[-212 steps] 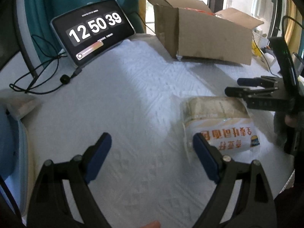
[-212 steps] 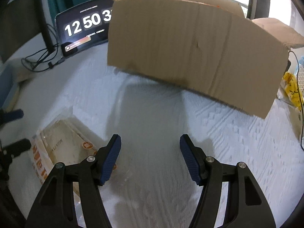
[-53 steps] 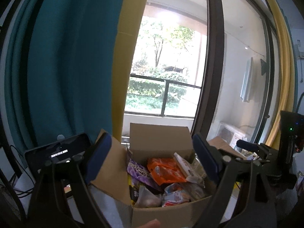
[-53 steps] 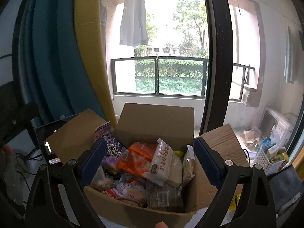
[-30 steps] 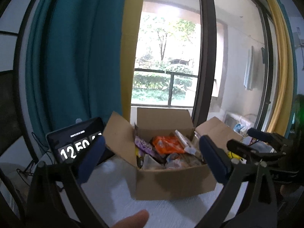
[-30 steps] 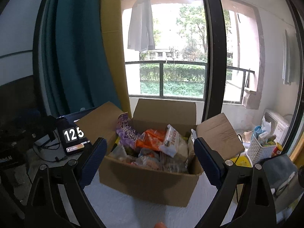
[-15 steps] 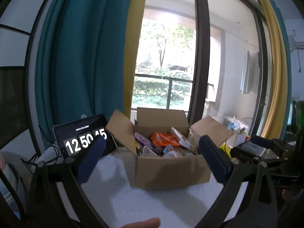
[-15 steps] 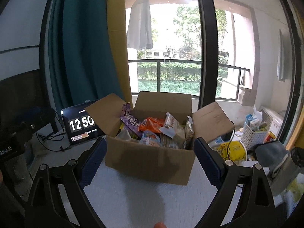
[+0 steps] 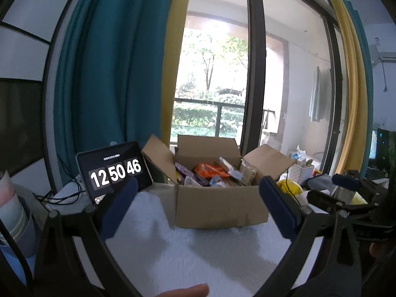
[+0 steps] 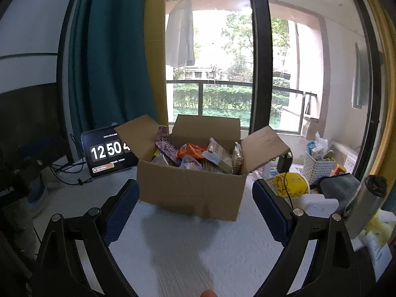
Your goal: Organize snacks
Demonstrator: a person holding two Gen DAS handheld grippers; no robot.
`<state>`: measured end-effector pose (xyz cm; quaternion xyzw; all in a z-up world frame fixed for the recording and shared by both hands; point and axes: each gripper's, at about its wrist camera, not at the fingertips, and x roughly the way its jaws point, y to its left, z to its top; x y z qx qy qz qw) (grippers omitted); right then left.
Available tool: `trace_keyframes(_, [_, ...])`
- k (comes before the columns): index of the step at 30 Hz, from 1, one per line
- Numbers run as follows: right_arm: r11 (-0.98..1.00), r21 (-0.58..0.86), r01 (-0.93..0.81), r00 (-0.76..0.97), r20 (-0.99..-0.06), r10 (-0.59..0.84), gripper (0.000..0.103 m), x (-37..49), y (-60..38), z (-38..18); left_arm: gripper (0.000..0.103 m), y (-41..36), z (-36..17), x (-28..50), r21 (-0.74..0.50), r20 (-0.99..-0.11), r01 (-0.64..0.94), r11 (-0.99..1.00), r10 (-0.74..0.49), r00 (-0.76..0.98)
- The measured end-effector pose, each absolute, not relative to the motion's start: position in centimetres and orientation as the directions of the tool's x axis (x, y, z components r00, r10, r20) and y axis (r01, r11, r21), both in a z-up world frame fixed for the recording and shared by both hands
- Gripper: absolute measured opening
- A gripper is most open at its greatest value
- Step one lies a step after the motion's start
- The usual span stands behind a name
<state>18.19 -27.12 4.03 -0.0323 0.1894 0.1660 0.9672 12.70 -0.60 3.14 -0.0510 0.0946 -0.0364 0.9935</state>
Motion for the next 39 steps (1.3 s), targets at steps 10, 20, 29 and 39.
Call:
trace_keyframes(10, [0.956,-0.003,-0.294,0.903,-0.33,0.277,0.094,14.3,-28.9,5.8,0.1,-0.7,5.0,9.3,-0.101,-0.148,0.059,0.993,-0.073,0.986])
trace_keyframes(20, [0.962,-0.009,-0.274,0.928,-0.263,0.262,0.094,12.4,-29.9,8.6,0.1,-1.1,7.1,7.4,-0.093,-0.094,0.065,0.994,-0.074,0.993])
trace_keyframes(29, [0.964,-0.004,-0.264,0.932,-0.259,0.254,0.094,12.6,-30.1,8.7,0.1,-1.0,7.4,7.8,-0.096,-0.091,0.064,0.993,-0.073,0.993])
trace_keyframes(39, [0.966,-0.005,-0.26,0.933,-0.26,0.25,0.094,12.7,-30.3,8.7,0.1,-1.2,7.6,7.8,-0.094,-0.092,0.068,0.993,-0.077,0.993])
